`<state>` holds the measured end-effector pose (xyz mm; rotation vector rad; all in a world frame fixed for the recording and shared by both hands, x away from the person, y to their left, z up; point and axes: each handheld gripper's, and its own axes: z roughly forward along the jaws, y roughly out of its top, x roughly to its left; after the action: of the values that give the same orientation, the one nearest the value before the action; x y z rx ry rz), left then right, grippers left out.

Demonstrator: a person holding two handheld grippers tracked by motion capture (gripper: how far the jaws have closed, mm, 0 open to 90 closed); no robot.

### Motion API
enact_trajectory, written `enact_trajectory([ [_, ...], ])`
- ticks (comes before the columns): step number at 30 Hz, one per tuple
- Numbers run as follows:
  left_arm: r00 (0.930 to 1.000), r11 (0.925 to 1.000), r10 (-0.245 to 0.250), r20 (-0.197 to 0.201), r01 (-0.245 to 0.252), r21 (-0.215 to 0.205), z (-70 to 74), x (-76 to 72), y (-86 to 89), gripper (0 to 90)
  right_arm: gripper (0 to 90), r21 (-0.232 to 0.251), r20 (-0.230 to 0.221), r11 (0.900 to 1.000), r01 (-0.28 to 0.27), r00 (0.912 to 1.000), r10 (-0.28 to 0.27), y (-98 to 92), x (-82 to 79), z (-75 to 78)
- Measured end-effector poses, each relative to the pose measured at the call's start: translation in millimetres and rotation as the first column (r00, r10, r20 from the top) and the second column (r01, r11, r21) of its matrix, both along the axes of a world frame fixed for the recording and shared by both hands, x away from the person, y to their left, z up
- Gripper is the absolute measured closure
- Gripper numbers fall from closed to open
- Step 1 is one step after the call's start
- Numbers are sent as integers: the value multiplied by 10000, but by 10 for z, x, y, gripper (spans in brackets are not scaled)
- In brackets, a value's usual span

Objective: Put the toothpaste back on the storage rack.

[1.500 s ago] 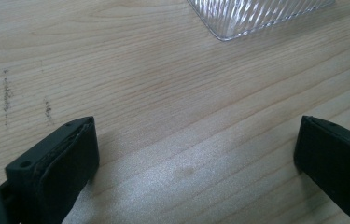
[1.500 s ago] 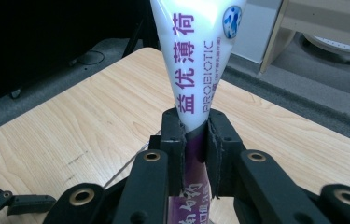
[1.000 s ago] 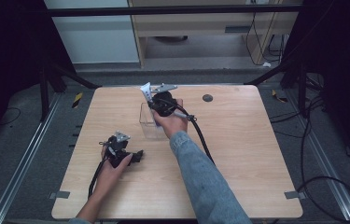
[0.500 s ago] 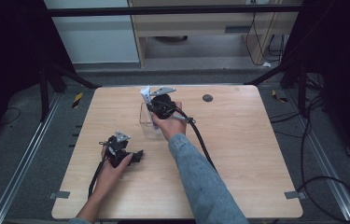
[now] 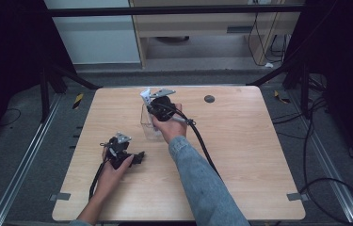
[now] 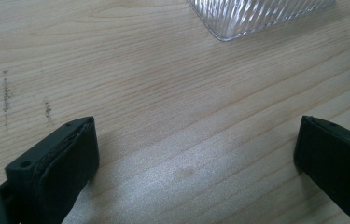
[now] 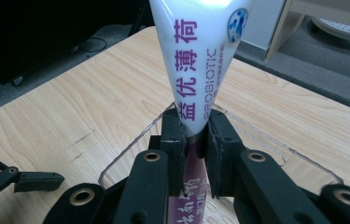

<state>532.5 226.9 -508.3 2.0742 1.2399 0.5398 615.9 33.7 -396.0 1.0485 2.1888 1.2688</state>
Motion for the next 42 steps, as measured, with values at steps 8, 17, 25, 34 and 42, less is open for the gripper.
enact_trajectory([
  [8, 10000, 10000, 1, 3, -1, -4, 0, 0, 0, 0, 788, -163, -77, 9999, -6, 10000, 4, 36, 10, -40],
  [17, 10000, 10000, 3, 4, -3, -16, 0, 0, -1, 0, 787, -232, -93, 9997, -49, 9999, 47, 63, 4, -81],
  [25, 10000, 10000, 0, 3, 0, -4, 0, 0, 0, 0, 785, -280, -173, 9996, 34, 9998, -39, 81, 8, -80],
  [34, 10000, 10000, 0, 2, 0, -4, 0, 0, 0, 0, 784, -456, -185, 9989, 83, 9998, -92, 127, 15, -72],
  [42, 10000, 10000, 3, 3, -3, -9, 0, 0, 0, 0, 783, -395, -262, 9991, 143, 9995, -153, 131, 40, -73],
])
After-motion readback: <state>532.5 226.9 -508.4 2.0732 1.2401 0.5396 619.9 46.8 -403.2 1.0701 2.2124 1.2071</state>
